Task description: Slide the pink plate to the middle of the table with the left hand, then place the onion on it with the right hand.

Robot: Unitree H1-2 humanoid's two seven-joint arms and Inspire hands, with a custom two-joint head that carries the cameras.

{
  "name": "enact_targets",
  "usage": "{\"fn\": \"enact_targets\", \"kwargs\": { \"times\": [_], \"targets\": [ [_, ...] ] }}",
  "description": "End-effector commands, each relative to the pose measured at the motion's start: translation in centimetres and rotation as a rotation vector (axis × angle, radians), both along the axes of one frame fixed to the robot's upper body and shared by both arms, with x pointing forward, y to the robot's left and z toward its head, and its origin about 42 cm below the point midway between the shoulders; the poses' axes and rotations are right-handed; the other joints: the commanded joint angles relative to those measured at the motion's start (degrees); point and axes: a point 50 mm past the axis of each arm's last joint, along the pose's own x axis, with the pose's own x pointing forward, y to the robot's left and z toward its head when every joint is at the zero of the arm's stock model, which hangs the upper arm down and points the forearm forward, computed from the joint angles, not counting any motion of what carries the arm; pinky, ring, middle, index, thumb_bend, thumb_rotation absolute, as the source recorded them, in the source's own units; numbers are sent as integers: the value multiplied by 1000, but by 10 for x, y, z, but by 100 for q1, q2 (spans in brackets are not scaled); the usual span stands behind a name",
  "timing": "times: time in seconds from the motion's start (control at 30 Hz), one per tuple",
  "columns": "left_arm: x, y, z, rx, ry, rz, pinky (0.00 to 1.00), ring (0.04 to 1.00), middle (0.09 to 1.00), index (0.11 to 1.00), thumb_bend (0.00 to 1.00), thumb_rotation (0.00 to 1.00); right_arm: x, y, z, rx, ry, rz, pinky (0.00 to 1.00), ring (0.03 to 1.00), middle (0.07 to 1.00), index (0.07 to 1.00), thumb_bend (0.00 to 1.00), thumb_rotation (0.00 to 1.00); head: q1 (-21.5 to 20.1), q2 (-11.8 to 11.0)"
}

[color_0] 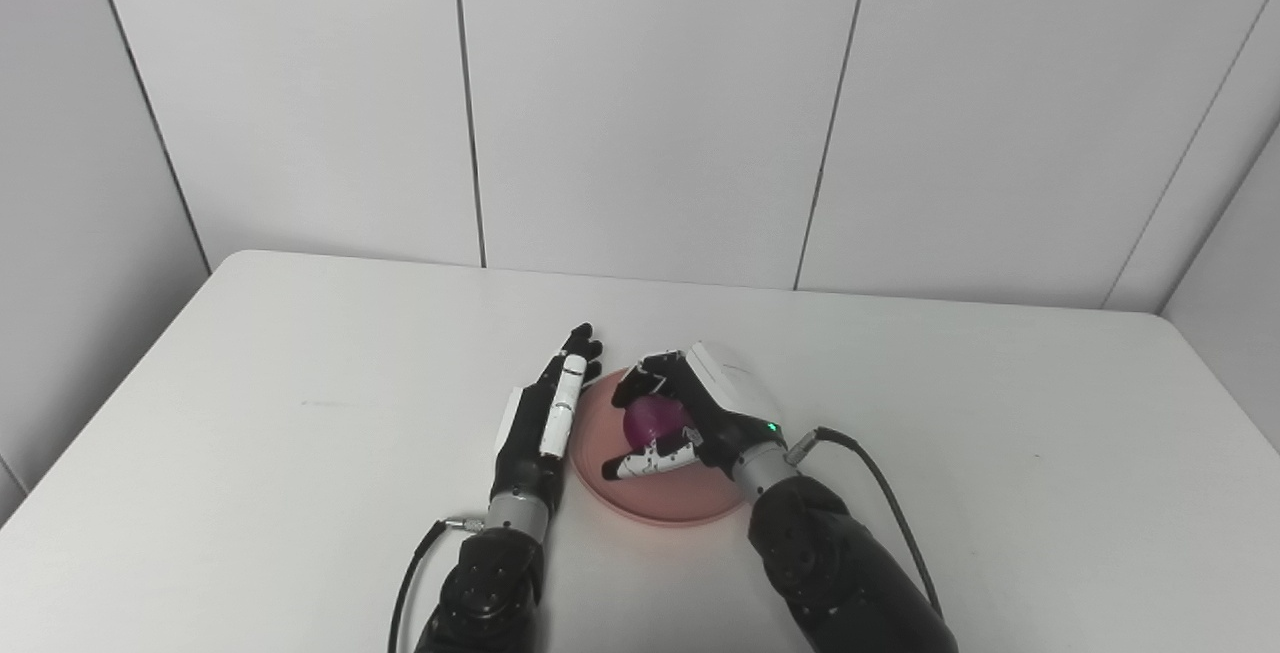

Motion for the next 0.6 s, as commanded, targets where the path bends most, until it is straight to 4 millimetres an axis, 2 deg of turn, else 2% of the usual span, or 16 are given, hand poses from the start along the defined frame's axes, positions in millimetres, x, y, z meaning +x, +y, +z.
{"fn": "enact_targets", "kwargs": {
  "times": [0.0,0.17,0.23,0.27,0.3,0.33,0.37,0.4,0.57],
  "targets": [
    [8,-9,11,-1,-33,-22,901,914,910,884,499,1000,10,6,18,5,-71,29,505,447,474,511,513,0,3,-5],
    [8,-8,12,-4,-30,-25,908,915,906,879,512,1000,11,4,15,-17,-66,28,562,460,484,510,514,0,-16,-9],
    [8,-8,12,-8,-30,-26,903,912,906,883,516,1000,9,3,16,-17,-75,28,629,592,496,494,521,0,-16,-9],
    [8,-8,12,-8,-31,-26,900,909,903,883,514,1000,9,2,15,-17,-80,28,652,624,501,489,523,2,-34,-12],
    [8,-8,12,-6,-33,-25,898,907,902,884,515,1000,8,2,15,-20,-85,27,682,657,597,493,519,87,-34,-12],
    [8,-7,12,0,-35,-23,896,906,901,884,519,1000,6,1,15,-29,-97,27,718,691,656,537,564,149,-38,-13],
    [8,-7,12,4,-36,-21,895,907,902,884,523,1000,5,0,15,-35,-104,27,738,708,683,622,652,213,-38,-13],
    [8,-7,12,7,-39,-21,896,909,904,886,525,1000,4,-1,15,-41,-111,27,753,721,703,684,718,274,-40,-7],
    [8,-5,13,10,-36,-21,900,915,910,888,527,1000,0,-7,16,-72,-134,34,773,737,722,726,772,386,-60,-1]
  ]
}}
